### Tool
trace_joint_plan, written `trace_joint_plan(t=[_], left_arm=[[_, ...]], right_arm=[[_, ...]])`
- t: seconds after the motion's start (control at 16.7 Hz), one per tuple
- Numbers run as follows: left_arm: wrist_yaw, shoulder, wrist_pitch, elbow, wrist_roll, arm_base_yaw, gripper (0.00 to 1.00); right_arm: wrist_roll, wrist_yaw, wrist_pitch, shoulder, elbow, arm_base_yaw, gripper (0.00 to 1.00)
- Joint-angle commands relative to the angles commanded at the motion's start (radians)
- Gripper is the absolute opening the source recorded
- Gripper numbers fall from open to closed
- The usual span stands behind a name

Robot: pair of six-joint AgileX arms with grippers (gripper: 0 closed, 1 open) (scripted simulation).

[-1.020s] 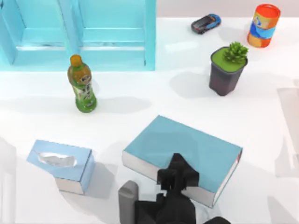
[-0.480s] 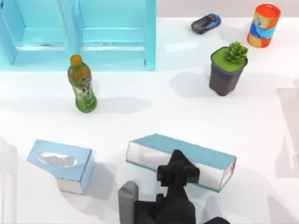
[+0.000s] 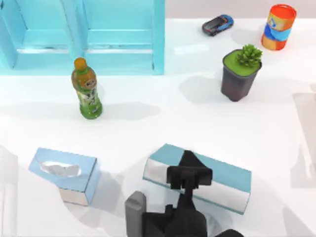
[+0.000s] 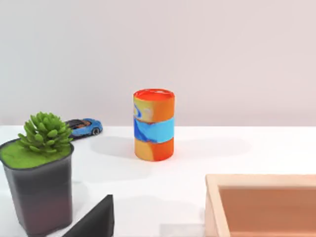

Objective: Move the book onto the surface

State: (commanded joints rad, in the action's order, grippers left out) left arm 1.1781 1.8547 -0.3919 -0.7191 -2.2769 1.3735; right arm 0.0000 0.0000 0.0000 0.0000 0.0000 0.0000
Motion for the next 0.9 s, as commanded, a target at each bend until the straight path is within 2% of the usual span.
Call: trace_joint_plan(t=[0.24,0.42,0.66,0.9], left_arm=[[-0.001,0.001,0.001,0.001,-0.001,0.001,1.0],[0.006,0.006,0.055,-0.031,-0.064,0.028,1.0],[0.018,0.024,0.267,-0.121,-0.292,0.108,1.0],[0.026,0.066,0.624,-0.226,-0.623,0.214,1.0]], right_arm=[[0.0,0.0,0.0,0.0,0.0,0.0,1.0],[0.0,0.0,0.0,0.0,0.0,0.0,1.0],[0.0,0.0,0.0,0.0,0.0,0.0,1.0],[0.0,0.0,0.0,0.0,0.0,0.0,1.0]])
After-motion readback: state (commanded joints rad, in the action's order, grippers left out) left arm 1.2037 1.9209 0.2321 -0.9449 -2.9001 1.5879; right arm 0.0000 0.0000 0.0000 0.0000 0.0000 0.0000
